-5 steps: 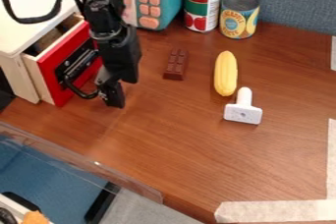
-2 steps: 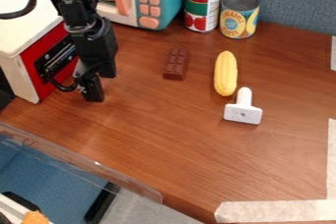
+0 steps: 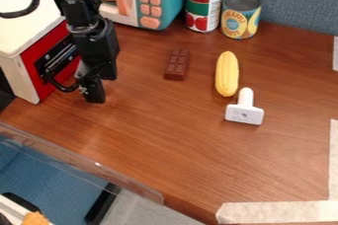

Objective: Close the drawer

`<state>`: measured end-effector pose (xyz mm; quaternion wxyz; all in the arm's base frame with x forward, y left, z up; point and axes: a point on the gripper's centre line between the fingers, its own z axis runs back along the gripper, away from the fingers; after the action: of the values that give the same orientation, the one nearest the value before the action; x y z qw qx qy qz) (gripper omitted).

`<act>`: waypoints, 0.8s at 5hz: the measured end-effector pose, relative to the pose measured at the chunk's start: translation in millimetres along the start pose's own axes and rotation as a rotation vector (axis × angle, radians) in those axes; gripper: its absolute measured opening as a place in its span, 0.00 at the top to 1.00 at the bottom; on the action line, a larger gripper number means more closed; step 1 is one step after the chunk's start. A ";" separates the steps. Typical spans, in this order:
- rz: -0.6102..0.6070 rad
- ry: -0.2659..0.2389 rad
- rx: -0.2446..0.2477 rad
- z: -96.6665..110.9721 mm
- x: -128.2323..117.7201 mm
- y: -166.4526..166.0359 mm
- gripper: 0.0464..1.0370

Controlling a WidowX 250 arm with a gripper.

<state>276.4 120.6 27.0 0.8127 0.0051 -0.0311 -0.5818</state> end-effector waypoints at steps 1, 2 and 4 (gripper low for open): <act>-0.046 0.001 -0.025 -1.3 27.2 -2.2 0.04; -0.069 0.010 -0.030 2.6 54.3 -5.1 0.04; 0.245 0.040 -0.068 19.5 104.3 -31.8 0.04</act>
<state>278.7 12.2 49.7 0.8779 -0.0147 0.0044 -0.4787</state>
